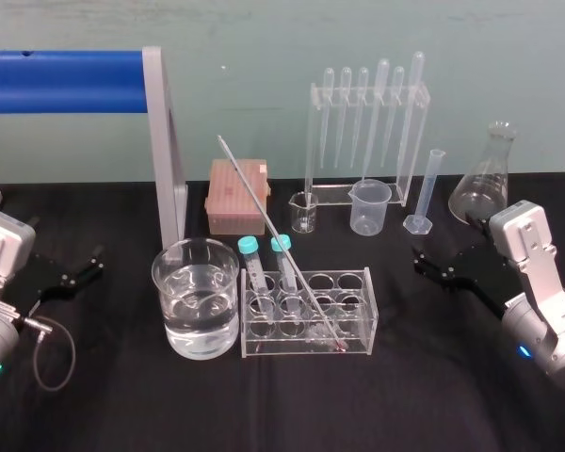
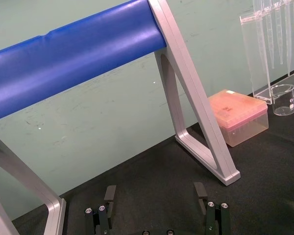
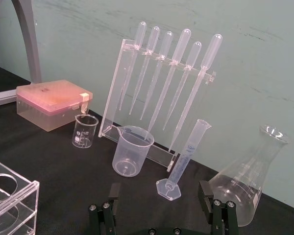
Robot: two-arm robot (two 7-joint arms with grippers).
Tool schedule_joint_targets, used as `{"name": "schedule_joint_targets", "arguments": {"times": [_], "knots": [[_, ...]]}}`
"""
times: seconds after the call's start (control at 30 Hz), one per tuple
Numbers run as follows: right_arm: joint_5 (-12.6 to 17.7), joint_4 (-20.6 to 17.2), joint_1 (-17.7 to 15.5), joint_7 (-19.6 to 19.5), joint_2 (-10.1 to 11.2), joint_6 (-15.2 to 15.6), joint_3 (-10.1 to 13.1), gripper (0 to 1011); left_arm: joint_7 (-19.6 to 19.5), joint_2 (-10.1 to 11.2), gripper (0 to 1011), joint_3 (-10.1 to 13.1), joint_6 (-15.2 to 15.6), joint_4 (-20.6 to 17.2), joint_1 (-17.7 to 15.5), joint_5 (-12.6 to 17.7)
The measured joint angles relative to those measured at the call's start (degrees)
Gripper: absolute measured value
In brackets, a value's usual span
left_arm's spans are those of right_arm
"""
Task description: Hold the thermometer with one hand and immerse one end into the beaker, then reinsert it into the test tube rack.
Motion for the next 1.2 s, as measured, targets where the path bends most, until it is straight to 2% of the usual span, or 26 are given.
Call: {"name": "schedule_joint_targets", "arguments": {"times": [0.5, 0.63, 0.67, 0.77, 0.83, 0.87, 0.97, 1.07, 1.2], "knots": [[0.4, 0.0, 0.0, 0.5, -0.1, 0.1, 0.3, 1003, 0.0, 0.0, 1008, 0.0, 0.0, 0.0, 0.0, 0.0], [4.6, -2.2, -0.6, 4.6, -0.1, 2.2, 1.8, 1003, 0.0, 0.0, 1008, 0.0, 0.0, 0.0, 0.0, 0.0], [6.7, -3.7, -1.1, 6.6, 0.1, 3.1, 2.5, 1003, 0.0, 0.0, 1008, 0.0, 0.0, 0.0, 0.0, 0.0], [9.7, -5.9, -1.7, 9.5, 0.4, 4.9, 3.4, 1003, 0.0, 0.0, 1008, 0.0, 0.0, 0.0, 0.0, 0.0], [12.8, -9.1, -2.5, 12.7, 1.1, 7.2, 4.5, 1003, 0.0, 0.0, 1008, 0.0, 0.0, 0.0, 0.0, 0.0], [12.8, -9.1, -2.5, 12.7, 1.1, 7.2, 4.5, 1003, 0.0, 0.0, 1008, 0.0, 0.0, 0.0, 0.0, 0.0], [14.9, -12.3, -3.2, 16.4, 2.1, 8.9, 5.1, 1003, 0.0, 0.0, 1008, 0.0, 0.0, 0.0, 0.0, 0.0], [15.7, -13.5, -3.2, 18.8, 2.2, 9.3, 5.0, 1003, 0.0, 0.0, 1008, 0.0, 0.0, 0.0, 0.0, 0.0], [15.8, -14.3, -1.5, 22.1, 1.0, 10.0, 3.8, 1003, 0.0, 0.0, 1008, 0.0, 0.0, 0.0, 0.0, 0.0]]}}
